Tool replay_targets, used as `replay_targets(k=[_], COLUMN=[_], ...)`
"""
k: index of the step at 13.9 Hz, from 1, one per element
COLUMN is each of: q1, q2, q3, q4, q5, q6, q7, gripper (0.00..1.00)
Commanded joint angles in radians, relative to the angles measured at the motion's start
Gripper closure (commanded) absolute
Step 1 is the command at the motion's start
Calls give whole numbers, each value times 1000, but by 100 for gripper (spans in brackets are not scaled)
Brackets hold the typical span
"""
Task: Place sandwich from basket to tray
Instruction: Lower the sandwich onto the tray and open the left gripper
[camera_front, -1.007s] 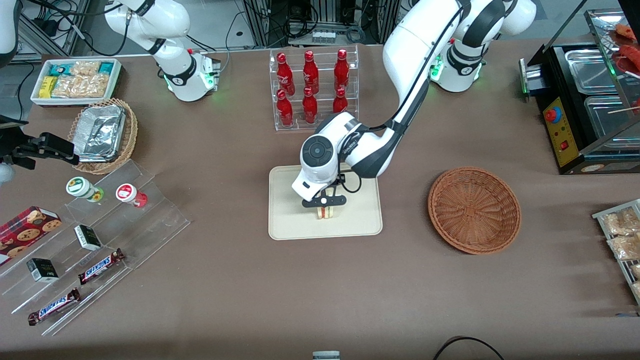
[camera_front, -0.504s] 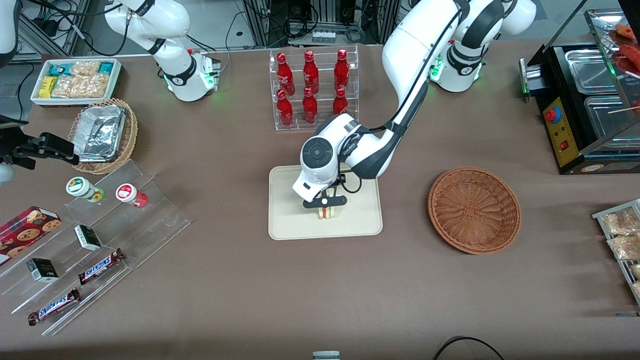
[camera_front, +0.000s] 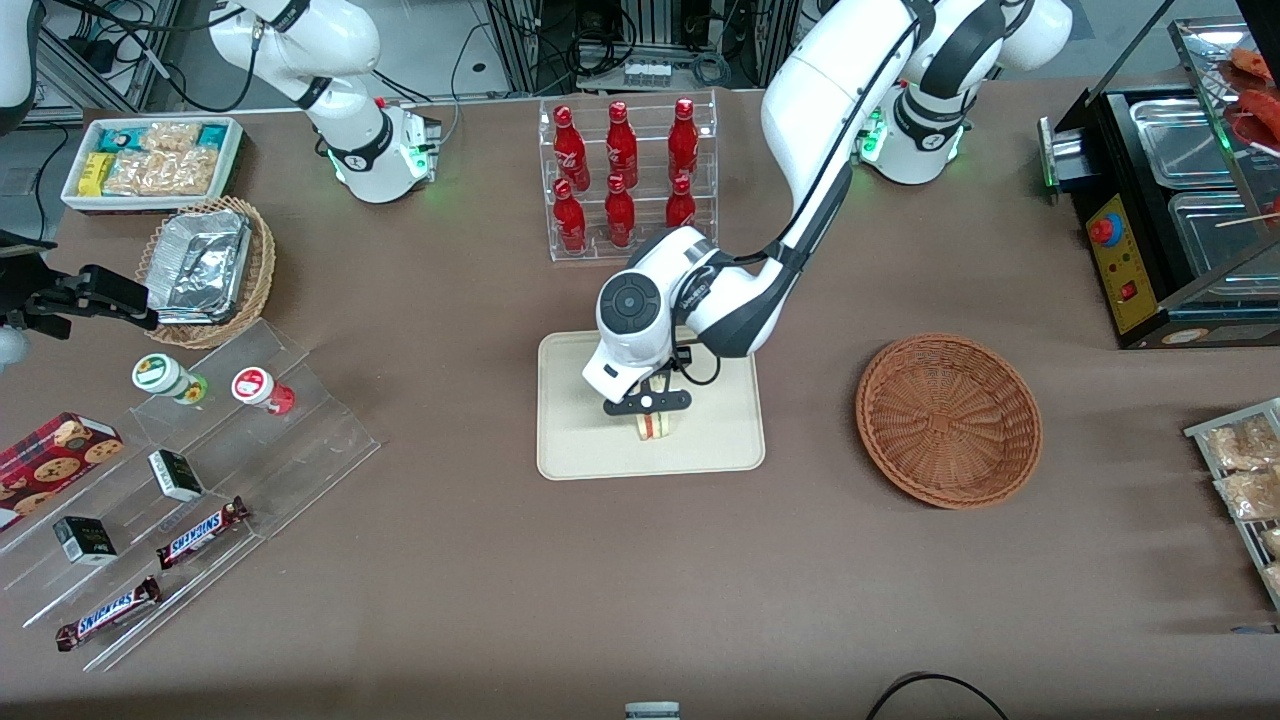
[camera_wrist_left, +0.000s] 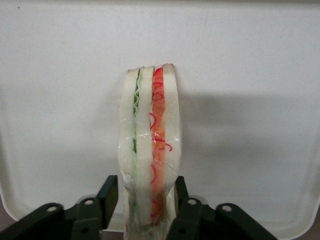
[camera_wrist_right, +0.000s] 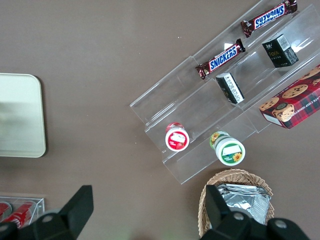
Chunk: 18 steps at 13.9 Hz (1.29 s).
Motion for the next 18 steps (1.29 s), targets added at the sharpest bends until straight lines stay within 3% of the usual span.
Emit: replay_targets(k=[1, 11, 15, 18], q1=[-11, 53, 122, 194], q2=[-22, -216, -313, -400], q3=[15, 16, 16, 16], q4=[27, 90, 6, -103], q5=[16, 16, 17, 16], q6=[-25, -248, -256, -257], q7=[-17, 35, 41, 170], gripper=[0, 0, 0, 0])
